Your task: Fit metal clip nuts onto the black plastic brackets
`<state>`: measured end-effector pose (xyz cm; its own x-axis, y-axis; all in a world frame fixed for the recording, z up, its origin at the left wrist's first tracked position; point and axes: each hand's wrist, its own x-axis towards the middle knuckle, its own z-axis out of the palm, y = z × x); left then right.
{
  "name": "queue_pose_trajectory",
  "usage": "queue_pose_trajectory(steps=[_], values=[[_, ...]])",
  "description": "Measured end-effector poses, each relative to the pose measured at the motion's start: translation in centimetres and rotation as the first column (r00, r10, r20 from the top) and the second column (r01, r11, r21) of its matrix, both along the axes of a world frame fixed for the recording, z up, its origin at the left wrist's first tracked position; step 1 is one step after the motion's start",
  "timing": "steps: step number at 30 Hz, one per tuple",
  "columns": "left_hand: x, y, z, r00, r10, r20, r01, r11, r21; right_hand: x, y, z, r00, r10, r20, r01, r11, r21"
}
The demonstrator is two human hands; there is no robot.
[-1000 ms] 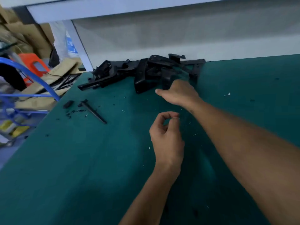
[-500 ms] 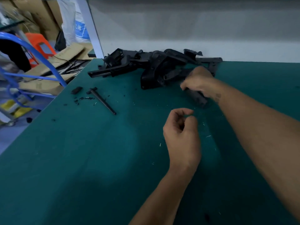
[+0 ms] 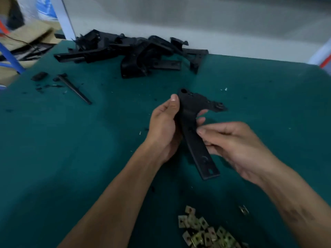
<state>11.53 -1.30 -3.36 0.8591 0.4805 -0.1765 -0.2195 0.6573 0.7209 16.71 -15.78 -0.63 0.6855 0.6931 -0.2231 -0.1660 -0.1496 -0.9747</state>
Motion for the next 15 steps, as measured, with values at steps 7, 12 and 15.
queue_pose_trajectory(steps=[7,12,15], values=[[-0.2,-0.2,-0.3,0.972,-0.236,-0.022,0.237,0.966,0.1,-4.7,-11.8,-2.7,0.839,-0.107,0.533,0.198,0.973,-0.118],[-0.3,-0.3,-0.5,0.921,-0.39,-0.017,0.39,0.918,0.076,-5.7,-13.6,-3.5,0.77,0.062,0.635,0.149,0.95,-0.273],[-0.6,0.0,-0.3,0.901,-0.433,-0.037,0.435,0.896,0.086,-5.7,-13.4,-3.7,0.727,0.093,0.681,0.167,0.937,-0.307]])
